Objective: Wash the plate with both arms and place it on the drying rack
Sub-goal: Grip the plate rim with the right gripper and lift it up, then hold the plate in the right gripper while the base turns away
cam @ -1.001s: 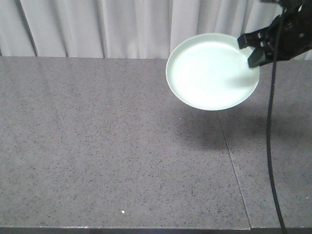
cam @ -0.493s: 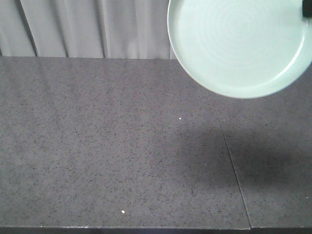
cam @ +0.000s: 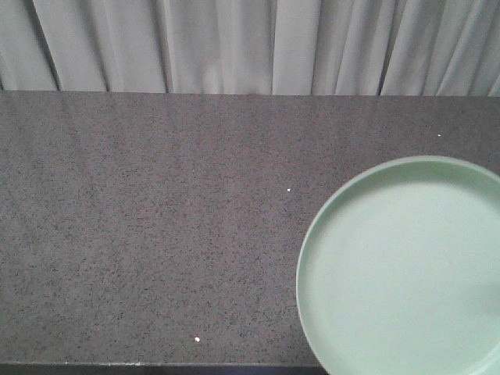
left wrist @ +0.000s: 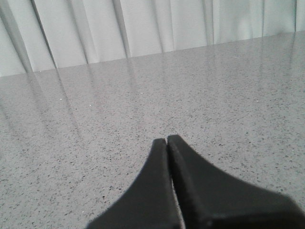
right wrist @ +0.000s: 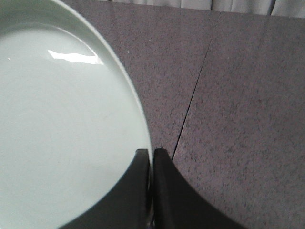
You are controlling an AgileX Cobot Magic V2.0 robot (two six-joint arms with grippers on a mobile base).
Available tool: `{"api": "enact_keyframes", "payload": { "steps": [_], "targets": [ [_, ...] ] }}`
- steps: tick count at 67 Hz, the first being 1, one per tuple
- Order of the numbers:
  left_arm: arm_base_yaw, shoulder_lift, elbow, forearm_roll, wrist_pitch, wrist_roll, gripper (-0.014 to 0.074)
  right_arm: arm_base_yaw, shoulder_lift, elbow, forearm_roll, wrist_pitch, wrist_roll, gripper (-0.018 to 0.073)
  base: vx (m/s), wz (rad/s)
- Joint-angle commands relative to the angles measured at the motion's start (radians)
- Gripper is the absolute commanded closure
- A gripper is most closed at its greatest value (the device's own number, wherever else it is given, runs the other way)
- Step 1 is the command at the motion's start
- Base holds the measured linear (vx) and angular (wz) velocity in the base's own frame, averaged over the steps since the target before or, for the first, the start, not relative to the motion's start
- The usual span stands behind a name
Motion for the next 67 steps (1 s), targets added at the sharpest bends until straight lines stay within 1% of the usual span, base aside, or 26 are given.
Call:
{"api": "enact_keyframes", "payload": {
  "steps": [1,7,14,25,67],
  "targets": [
    [-0.002,-0.014,-0.021,-0.002,-0.073,-0.008,0.0603,-0.005,-0.099,0.071,0.015,-0.090,0.024,0.0561,0.00,0.00],
    [-0.002,-0.014,-0.021,-0.002,-0.073,-0.008,0.0603,-0.005,-0.179,0.135,0.001,-0.091,0.055,0.0561,0.00,0.00],
    [-0.002,-0.014,-0.021,-0.002,-0.073,-0.008,0.0603,-0.005,-0.227,0.170,-0.020,-0.089,0.094,0.0561,0.00,0.00],
    [-0.002,-0.014,-0.021,-0.002,-0.073,-0.008,0.0603,-0.005,-0.238,0.170,-0.035,-0.098,0.093,0.0561,0.00,0.00],
    [-0.002,-0.014,-0.021,-0.002,-0.073,-0.008,0.0603,-0.005,-0.238,0.170,-0.033,-0.087,0.093,0.0561,0.00,0.00]
  ]
}}
